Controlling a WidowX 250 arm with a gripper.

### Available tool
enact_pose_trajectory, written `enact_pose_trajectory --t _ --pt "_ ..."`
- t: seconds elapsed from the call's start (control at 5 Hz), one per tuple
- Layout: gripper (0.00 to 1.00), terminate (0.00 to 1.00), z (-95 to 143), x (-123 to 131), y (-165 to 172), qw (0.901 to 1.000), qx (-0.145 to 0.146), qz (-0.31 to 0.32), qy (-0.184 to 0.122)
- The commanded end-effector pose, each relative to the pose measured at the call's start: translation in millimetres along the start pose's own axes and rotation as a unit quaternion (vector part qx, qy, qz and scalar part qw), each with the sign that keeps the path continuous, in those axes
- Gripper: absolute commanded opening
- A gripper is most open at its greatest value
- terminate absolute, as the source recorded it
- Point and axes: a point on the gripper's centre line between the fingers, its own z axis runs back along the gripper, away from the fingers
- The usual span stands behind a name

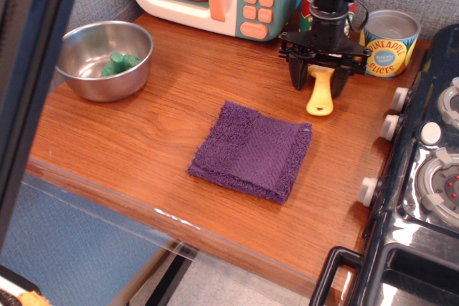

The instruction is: Place the yellow brush on the purple rag.

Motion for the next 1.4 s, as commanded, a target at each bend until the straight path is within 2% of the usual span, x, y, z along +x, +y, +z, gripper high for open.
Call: enact_pose_trajectory --t 0.0,0.2,0.4,0.6,0.8,1.0,1.2 --pt "0.0 0.0 44.6 3.8 17.5 0.9992 -0.016 0.009 -0.036" --pt "0.0 0.0 93.6 13.0 20.7 0.9948 -0.056 0.019 -0.083" --pt "0.0 0.0 132.4 -5.3 28.1 0.9911 -0.079 0.001 -0.107" --pt "0.0 0.0 131.9 -49.7 43.2 0.9936 -0.064 -0.029 -0.088" --pt "0.0 0.0 112.1 -83.7 51.9 0.9959 -0.038 -0.051 -0.065" --pt "0.0 0.0 94.4 -104.1 57.4 0.9967 -0.02 -0.057 -0.054" --pt "0.0 0.0 82.4 -111.9 54.5 0.9969 -0.012 -0.062 -0.047"
